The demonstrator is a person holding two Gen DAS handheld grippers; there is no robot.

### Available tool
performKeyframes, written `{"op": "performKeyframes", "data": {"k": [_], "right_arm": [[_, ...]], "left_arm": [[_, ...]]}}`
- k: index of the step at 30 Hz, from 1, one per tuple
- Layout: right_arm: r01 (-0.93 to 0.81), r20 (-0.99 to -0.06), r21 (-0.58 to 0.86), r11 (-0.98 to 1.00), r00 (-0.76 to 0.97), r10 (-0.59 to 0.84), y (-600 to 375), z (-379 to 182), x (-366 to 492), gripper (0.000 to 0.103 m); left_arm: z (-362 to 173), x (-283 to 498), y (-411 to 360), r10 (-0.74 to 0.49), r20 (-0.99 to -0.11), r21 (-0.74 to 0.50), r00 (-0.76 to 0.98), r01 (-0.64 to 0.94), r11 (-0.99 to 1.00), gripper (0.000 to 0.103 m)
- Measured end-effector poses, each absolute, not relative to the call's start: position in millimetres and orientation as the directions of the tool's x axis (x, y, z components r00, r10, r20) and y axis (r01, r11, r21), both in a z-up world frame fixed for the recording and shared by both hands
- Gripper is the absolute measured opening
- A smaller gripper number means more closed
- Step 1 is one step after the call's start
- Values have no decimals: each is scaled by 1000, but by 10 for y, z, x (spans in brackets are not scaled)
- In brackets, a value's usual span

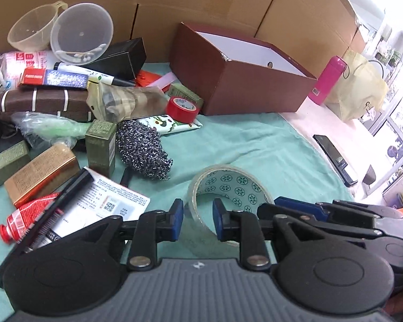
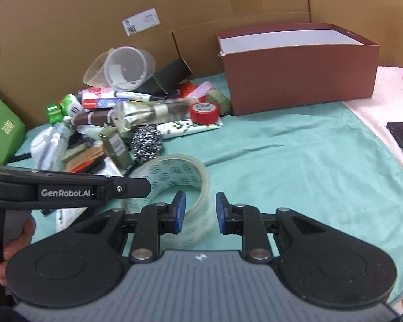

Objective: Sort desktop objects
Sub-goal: 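Lift the clear tape roll with both tools and carry it over maroon box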

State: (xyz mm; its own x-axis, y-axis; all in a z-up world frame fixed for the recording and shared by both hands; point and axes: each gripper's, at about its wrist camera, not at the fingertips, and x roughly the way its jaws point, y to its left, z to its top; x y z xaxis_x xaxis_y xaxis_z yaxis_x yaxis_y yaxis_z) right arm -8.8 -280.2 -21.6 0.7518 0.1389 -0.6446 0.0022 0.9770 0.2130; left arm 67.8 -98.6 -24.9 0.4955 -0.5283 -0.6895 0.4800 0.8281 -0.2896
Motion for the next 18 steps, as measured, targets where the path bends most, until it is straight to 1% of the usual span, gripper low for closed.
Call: {"op": "performKeyframes", "data": {"k": [3,5,7,12,15,18], "right_arm": [[-6,-648,208,978,749,142,-2803,-244,-51,23],[-8,-651,209,978,745,145,-2802,-261,-14,23],[-10,-657,207,978,740,147,-2797,-286,37,23],[-30,-666,209,977,727,165,-2788,-315,111,21],[-28,-659,194,981,736,152,-2809,-274,99,17],[-28,-620,156,987,776,120,-2877,-93,78,12]], "left_arm": [[-281,696,-1056,-514,-698,-270,498,483,833,30],[-310,721,-1080,-508,-706,-263,493,484,834,29],[-335,745,-1091,-493,-717,-250,492,479,842,23],[-346,776,-1150,-468,-735,-216,490,485,848,24],[-283,795,-1207,-453,-737,-196,502,482,854,18],[-84,844,-1288,-463,-702,-193,541,481,855,11]]}}
